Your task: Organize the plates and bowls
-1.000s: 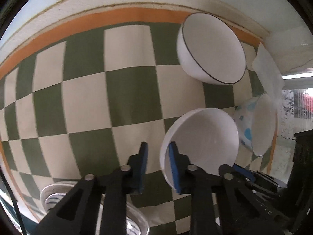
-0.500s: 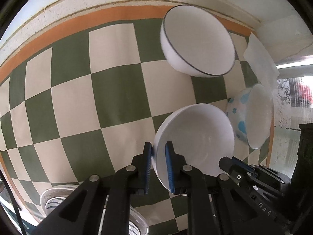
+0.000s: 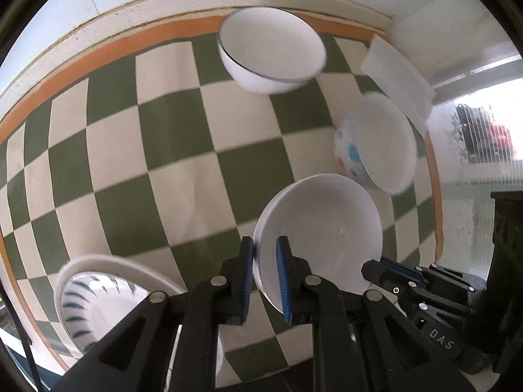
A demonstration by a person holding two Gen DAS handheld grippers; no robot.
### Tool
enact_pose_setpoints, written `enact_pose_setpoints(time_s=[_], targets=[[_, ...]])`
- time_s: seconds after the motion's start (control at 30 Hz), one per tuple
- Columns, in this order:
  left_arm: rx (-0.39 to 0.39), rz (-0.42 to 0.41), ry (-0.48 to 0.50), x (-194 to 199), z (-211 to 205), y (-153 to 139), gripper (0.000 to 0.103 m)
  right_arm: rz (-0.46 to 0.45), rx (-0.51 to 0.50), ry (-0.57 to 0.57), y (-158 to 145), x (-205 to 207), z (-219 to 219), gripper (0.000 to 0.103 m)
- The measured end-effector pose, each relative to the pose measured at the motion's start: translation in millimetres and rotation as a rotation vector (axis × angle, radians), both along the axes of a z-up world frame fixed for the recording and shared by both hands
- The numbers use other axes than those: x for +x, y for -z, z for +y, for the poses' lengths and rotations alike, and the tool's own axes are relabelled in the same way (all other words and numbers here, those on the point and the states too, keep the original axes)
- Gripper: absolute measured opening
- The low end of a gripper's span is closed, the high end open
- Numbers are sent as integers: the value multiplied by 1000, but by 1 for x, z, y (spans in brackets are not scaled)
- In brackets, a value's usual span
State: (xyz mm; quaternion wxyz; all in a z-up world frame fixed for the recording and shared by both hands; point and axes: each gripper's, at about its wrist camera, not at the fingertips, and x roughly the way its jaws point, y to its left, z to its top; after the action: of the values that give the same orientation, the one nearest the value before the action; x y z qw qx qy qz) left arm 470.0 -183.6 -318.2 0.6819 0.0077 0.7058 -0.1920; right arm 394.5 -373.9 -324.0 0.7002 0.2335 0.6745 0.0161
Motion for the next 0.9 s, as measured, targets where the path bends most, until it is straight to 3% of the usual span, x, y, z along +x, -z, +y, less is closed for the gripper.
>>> enact_pose_setpoints(time_s=[0.27, 0.47, 0.7, 0.9], targets=[[2, 18, 35, -40, -9, 3, 12, 6, 13, 4, -7, -50, -7, 13], [8, 45, 41, -53, -10, 14, 12, 32, 28, 6, 4, -75, -12, 13], [13, 32, 35, -57, -13, 19, 12, 27, 37, 15, 15, -82, -15, 12], [34, -18, 38, -53, -16, 12, 12, -4, -13, -23, 10, -74, -8, 12]])
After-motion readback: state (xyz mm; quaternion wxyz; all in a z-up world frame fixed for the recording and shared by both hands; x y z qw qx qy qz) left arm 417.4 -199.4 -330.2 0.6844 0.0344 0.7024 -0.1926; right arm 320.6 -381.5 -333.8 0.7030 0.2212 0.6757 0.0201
